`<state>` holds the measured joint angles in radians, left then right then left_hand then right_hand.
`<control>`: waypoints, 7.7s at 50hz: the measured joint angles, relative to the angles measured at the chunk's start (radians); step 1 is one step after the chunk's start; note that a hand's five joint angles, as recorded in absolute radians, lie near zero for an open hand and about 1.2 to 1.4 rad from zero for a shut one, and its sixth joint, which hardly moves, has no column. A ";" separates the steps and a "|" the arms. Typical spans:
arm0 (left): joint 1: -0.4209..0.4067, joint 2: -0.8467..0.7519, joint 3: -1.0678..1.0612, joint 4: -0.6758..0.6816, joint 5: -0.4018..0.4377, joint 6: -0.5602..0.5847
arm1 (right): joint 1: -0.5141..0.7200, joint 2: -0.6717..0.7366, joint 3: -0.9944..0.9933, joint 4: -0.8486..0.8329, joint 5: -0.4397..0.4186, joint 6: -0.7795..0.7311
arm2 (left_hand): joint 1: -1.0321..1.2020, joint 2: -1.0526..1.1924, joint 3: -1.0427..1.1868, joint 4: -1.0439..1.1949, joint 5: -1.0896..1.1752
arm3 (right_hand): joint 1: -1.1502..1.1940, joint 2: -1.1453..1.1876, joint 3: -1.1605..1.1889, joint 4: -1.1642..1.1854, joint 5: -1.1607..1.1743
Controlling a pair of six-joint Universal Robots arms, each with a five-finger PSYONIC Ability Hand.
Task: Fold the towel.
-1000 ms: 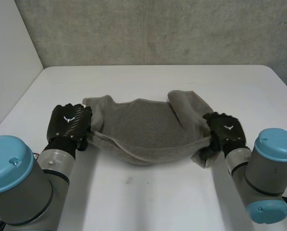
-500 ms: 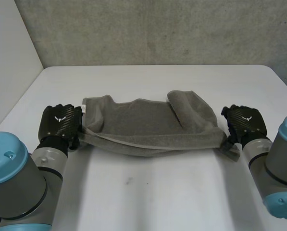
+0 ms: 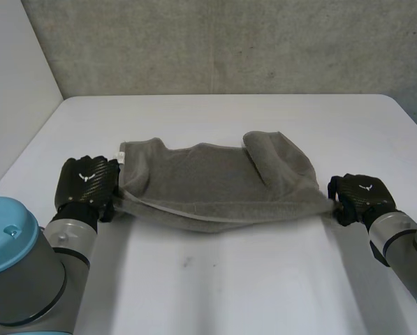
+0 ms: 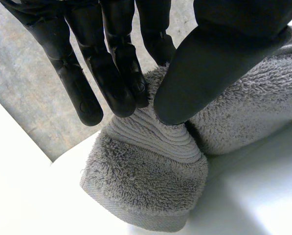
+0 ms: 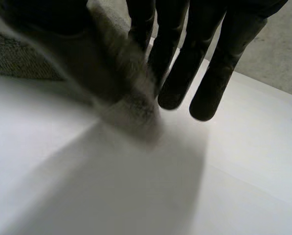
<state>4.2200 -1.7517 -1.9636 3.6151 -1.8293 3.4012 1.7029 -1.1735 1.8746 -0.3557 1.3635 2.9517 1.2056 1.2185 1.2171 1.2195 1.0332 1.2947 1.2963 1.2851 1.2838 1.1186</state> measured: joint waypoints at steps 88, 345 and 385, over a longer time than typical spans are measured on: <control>0.266 -0.079 0.118 -0.440 0.328 -0.023 | -0.037 -0.071 -0.034 0.078 -0.177 -0.365 | -0.352 -0.378 -0.376 -0.378 -0.371 | 0.045 0.029 0.051 0.055 0.049; 0.209 -0.038 0.080 0.064 0.331 -0.028 | 0.127 0.065 -0.513 0.237 -0.055 -0.476 | -1.031 -1.053 -1.050 -1.053 -1.005 | 0.031 0.017 0.050 0.056 0.042; 0.144 0.042 0.101 0.053 0.331 -0.099 | 0.224 0.011 -0.205 0.233 -0.044 -0.225 | -1.031 -1.053 -1.050 -1.053 -1.005 | -1.016 -1.010 -1.000 -0.994 -1.021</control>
<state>4.3642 -1.7099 -1.8627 3.6686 -1.4983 3.3025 1.9268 -1.1626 1.6697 -0.1225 1.3191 2.7264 0.1748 0.1654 0.1669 0.1667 0.0285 0.2788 0.2866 0.2853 0.2899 0.0973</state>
